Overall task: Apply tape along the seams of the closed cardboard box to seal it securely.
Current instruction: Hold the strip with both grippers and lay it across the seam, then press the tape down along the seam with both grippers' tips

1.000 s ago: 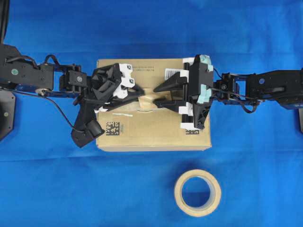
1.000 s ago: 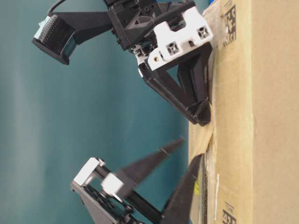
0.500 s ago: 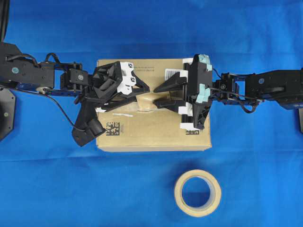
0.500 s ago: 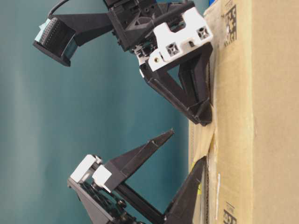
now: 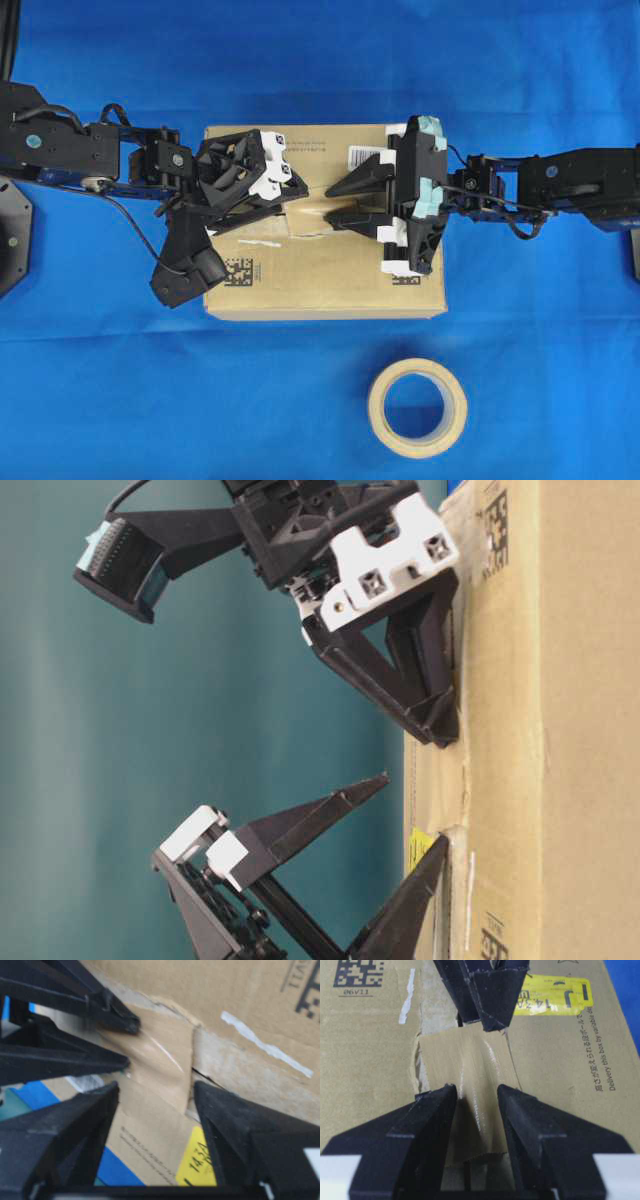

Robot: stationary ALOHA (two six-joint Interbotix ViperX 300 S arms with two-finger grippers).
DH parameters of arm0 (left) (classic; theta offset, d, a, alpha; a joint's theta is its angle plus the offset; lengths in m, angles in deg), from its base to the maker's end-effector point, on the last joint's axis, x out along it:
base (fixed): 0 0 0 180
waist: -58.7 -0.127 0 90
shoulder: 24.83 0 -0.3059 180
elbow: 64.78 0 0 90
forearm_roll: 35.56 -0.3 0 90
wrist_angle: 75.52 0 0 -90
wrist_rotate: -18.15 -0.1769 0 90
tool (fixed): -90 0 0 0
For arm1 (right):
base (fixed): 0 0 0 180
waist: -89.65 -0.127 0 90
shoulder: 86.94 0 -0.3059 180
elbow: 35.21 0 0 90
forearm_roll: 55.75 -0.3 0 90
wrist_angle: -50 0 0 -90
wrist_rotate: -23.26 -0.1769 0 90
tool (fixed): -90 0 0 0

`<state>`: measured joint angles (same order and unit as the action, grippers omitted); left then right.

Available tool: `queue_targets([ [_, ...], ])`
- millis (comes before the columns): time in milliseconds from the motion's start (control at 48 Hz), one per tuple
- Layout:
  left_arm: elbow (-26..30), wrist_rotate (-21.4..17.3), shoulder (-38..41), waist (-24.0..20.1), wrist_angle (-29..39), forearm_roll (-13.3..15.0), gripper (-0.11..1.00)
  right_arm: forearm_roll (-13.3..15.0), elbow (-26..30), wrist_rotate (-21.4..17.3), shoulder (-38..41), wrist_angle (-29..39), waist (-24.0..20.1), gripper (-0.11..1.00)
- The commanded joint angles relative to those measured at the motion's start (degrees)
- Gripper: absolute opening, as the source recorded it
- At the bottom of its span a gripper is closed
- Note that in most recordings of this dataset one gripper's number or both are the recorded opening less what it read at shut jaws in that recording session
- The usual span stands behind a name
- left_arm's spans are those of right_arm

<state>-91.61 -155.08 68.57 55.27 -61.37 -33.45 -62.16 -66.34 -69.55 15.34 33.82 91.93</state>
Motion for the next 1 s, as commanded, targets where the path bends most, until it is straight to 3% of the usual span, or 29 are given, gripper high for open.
queue_targets([
  [0,1.0,0.1,-0.5,-0.1,0.5,-0.1,0.61,-0.1,0.4,0.2,-0.4,0.2,-0.1,0.48],
  [271,1.2,0.2,-1.0,-0.1,0.2,-0.1,0.61,-0.2,0.4,0.2,-0.8,0.3,-0.2,0.48],
  [604,-2.3,0.8,-4.0,-0.2,-10.7,0.4,0.6,0.0,-3.0,0.3,-8.3,0.4,-1.1,0.48],
  [708,-4.0,5.6,-5.4,-0.2,-15.5,0.4,0.6,0.1,-3.7,0.5,-11.4,-0.1,-1.2,0.48],
  [792,-5.4,11.8,-6.6,-0.2,-19.0,0.4,0.59,0.2,-4.1,0.8,-13.4,-1.8,-1.2,0.48],
  [979,-7.9,31.3,-8.7,-0.1,-26.5,0.4,0.54,0.3,-4.5,1.0,-14.3,-7.2,-0.6,0.44],
])
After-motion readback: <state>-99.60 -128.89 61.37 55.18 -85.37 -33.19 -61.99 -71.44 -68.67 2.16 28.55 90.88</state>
